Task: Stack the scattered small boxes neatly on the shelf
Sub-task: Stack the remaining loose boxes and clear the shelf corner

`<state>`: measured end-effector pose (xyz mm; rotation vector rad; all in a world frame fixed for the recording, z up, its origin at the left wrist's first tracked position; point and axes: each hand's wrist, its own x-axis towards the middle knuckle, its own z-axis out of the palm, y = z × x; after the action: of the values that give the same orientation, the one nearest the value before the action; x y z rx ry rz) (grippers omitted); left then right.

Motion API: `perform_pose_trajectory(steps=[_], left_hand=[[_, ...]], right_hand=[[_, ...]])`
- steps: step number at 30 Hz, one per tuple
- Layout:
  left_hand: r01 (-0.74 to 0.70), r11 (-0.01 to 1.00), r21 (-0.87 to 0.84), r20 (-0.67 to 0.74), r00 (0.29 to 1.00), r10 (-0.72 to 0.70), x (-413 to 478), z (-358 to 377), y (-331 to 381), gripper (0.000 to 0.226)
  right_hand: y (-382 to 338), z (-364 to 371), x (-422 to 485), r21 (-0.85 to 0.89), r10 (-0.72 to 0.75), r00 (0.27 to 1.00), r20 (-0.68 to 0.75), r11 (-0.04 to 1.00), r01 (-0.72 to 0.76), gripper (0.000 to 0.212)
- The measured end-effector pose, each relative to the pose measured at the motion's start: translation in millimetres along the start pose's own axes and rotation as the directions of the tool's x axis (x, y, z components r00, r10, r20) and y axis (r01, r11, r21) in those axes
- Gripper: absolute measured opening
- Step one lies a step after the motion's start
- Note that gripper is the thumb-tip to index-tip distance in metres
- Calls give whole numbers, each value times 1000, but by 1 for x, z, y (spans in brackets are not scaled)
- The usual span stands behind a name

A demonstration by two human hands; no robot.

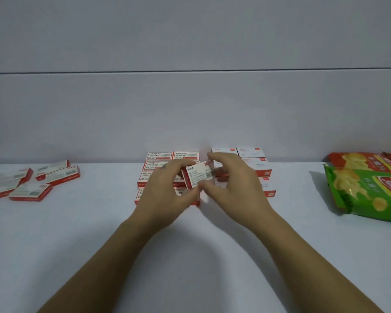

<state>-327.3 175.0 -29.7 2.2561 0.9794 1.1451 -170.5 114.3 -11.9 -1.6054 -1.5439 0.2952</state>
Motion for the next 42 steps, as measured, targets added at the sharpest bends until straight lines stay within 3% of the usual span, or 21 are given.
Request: perform_pose_trajectory(steps=[3,9,15,21,26,31,38,42], left_hand=[[-34,999,15,-26,999,34,-2,0,2,46],[-149,989,-5,-86,985,148,-2,1,9,42],[-159,986,-50,-71,985,155,-1,3,6,35],[-116,993,-34,-31,993,115,-4,0,7,45],[9,981,-194,-11,1000,-11,-4,0,8,49],[90,949,-303,-32,994,-104,-1,-5,9,46],[178,868,-464,55,984,-172,0,-9,11,53],[178,836,-519,48,983,-180,1,-9,12,60]], right_hand=[[-8,1,-1,252,129,988,80,957,-146,41],[-6,2,-3,428,203,968,149,869,-248,44],[-9,-4,-2,678,188,931,313,643,-358,20],[-9,-4,0,823,186,889,419,335,-458,36],[-6,-6,2,788,239,890,389,414,-456,40],[-6,-5,3,697,338,908,246,589,-408,19],[-2,-10,4,658,323,921,220,647,-384,10],[-2,-10,6,655,282,917,282,642,-399,15]])
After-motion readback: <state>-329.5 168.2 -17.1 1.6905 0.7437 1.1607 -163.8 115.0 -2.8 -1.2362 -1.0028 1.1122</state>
